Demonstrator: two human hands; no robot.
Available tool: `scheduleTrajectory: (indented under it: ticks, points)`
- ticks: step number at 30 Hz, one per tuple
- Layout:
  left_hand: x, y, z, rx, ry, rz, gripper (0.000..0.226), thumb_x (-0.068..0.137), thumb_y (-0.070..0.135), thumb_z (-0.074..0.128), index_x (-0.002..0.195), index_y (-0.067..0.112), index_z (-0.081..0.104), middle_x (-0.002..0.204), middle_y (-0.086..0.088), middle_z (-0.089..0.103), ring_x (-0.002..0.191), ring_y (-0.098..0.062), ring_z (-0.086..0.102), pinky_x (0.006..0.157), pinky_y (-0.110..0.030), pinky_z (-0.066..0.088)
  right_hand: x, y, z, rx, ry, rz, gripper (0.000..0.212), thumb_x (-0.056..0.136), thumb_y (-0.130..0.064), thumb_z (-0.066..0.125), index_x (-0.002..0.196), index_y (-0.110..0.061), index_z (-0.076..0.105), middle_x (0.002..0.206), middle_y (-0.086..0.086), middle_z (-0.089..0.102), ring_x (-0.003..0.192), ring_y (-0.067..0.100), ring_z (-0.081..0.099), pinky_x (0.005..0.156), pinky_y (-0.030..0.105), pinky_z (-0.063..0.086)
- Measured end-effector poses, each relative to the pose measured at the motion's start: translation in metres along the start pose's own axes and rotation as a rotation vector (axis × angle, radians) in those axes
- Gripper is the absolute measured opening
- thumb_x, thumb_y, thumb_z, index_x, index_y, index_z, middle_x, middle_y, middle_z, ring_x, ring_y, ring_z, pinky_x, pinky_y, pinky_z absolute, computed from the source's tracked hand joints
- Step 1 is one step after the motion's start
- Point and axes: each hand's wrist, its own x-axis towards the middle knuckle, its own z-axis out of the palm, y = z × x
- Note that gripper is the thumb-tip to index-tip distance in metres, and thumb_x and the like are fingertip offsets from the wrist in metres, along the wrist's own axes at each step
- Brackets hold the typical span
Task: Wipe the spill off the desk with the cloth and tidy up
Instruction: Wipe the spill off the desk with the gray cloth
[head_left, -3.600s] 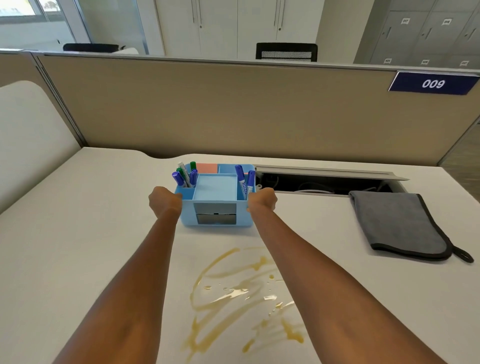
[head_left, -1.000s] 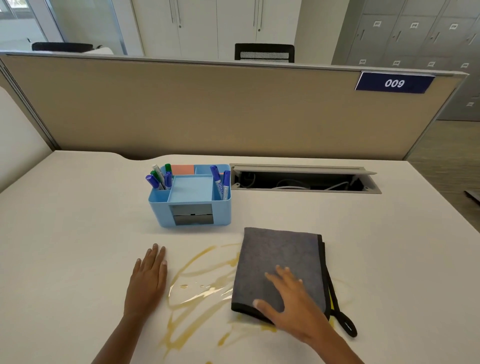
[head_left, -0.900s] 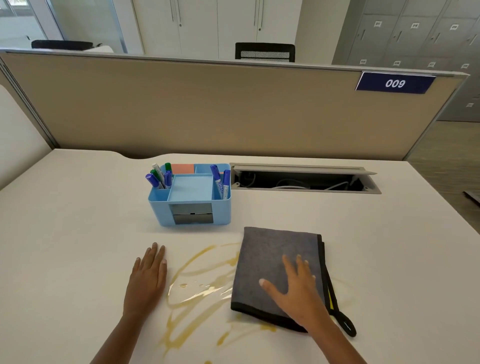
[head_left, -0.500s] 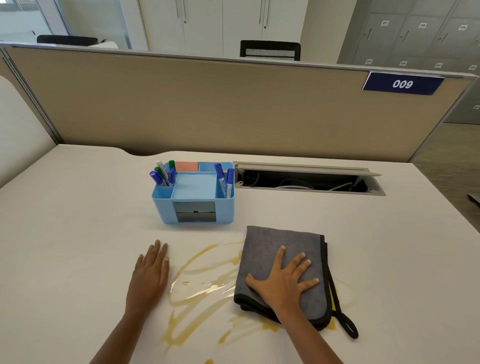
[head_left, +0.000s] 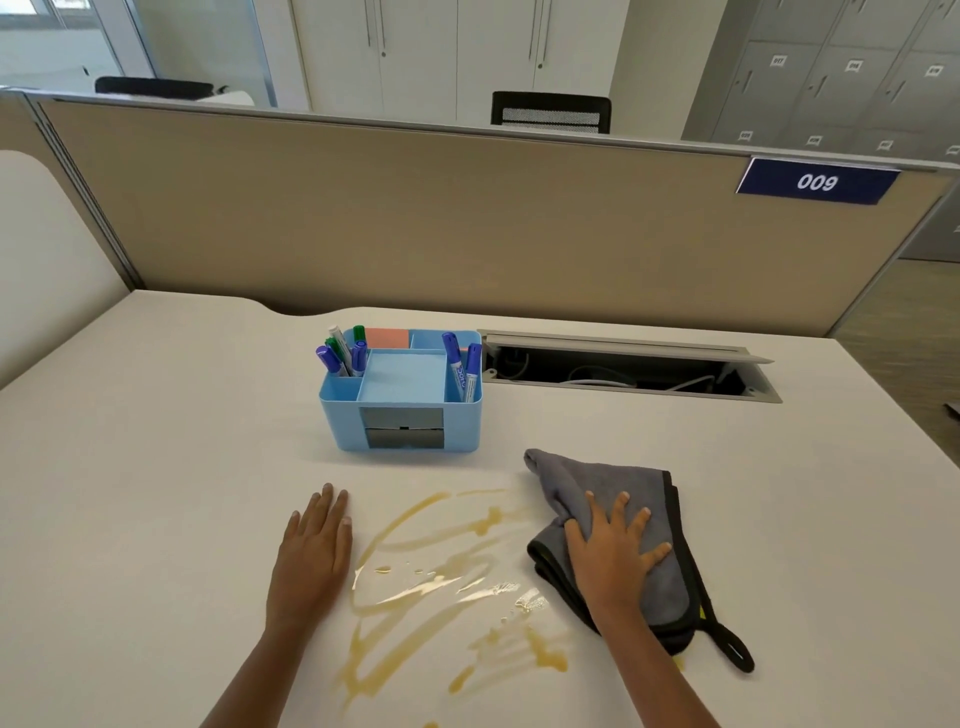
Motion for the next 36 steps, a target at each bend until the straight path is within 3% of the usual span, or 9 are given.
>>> scheduleTrajectory:
  ticks: [3,6,9,17,24,27,31,33,36]
  points:
    - [0.0,0.001,0.001,0.014,0.005,0.001,0.084,0.074,0.05,-0.007,0.142,0.014,0.028,0.153,-0.006,0.024,0.143,-0.021,0.02,0.117,-0.035,0.01,-0.006,-0.028,0.001,0.004,-0.026,-0.056,0.052,0.094,-0.044,0.029,0.142,-0.026,0.028,0.154,0.01,0.021,0.14,0.039,0.015,0.105,0.067,0.015]
    - [0.0,0.002,0.001,0.024,0.004,0.003,0.084,0.074,0.05,-0.007,0.142,0.014,0.027,0.153,-0.006,0.023,0.143,-0.021,0.02,0.117,-0.035,0.011,-0.023,-0.065,0.011,-0.065,-0.004,-0.251,0.054,0.074,-0.047,0.033,0.104,-0.022,0.07,0.112,0.012,0.069,0.101,0.041,0.063,0.072,0.07,0.046]
    - [0.0,0.001,0.001,0.017,0.003,0.002,0.084,0.074,0.05,-0.006,0.142,0.014,0.027,0.153,-0.005,0.023,0.143,-0.02,0.02,0.117,-0.035,0.011,-0.028,-0.081,0.022,-0.045,-0.064,-0.335,0.056,0.067,-0.05,0.03,0.093,-0.025,0.074,0.099,0.006,0.074,0.09,0.035,0.069,0.065,0.066,0.048]
    - [0.0,-0.001,0.0,-0.016,-0.001,0.009,0.083,0.074,0.05,-0.005,0.142,0.015,0.027,0.153,-0.004,0.023,0.143,-0.018,0.019,0.118,-0.034,0.01,0.032,0.005,-0.006,-0.067,0.027,-0.144,0.056,0.093,-0.048,0.034,0.144,-0.028,0.021,0.156,-0.003,0.013,0.143,0.026,0.011,0.105,0.067,0.015]
    - [-0.002,0.002,-0.001,0.002,-0.003,0.006,0.063,0.085,0.035,0.01,0.142,0.014,0.026,0.153,-0.005,0.022,0.143,-0.02,0.018,0.118,-0.035,0.01,-0.013,0.095,-0.014,0.052,0.123,0.051,0.063,0.091,-0.039,0.047,0.144,-0.015,0.022,0.15,0.011,0.032,0.14,0.033,0.022,0.106,0.065,0.02]
    - [-0.002,0.002,0.0,0.021,0.017,0.013,0.07,0.082,0.041,0.004,0.141,0.013,0.028,0.153,-0.007,0.025,0.143,-0.021,0.02,0.117,-0.036,0.012,-0.045,0.078,0.009,0.035,0.16,-0.127,0.058,0.078,-0.043,0.045,0.133,-0.025,0.038,0.146,0.002,0.038,0.126,0.037,0.042,0.083,0.073,0.037]
    - [-0.003,0.004,-0.001,0.0,0.02,0.004,0.067,0.084,0.038,0.007,0.141,0.013,0.029,0.152,-0.007,0.025,0.142,-0.021,0.021,0.117,-0.035,0.012,-0.073,0.025,0.048,-0.021,0.229,-0.35,0.064,0.061,-0.052,0.036,0.122,-0.031,0.037,0.155,-0.015,-0.009,0.143,0.023,-0.001,0.101,0.064,0.012]
    - [-0.004,0.005,-0.002,-0.027,0.013,-0.006,0.058,0.088,0.033,0.014,0.141,0.013,0.029,0.152,-0.006,0.025,0.142,-0.021,0.021,0.117,-0.035,0.012,-0.075,-0.002,0.051,-0.076,0.3,-0.425,0.05,0.078,-0.055,0.029,0.113,-0.027,0.052,0.151,-0.005,0.023,0.136,0.031,0.018,0.105,0.058,0.0]
    - [-0.008,0.002,-0.002,-0.056,0.007,-0.012,0.045,0.097,0.023,0.023,0.141,0.014,0.028,0.153,-0.005,0.024,0.143,-0.019,0.02,0.118,-0.035,0.013,-0.055,-0.018,0.035,-0.114,0.199,-0.38,0.056,0.081,-0.054,0.026,0.099,-0.026,0.071,0.113,-0.001,0.069,0.104,0.037,0.06,0.087,0.065,0.032]
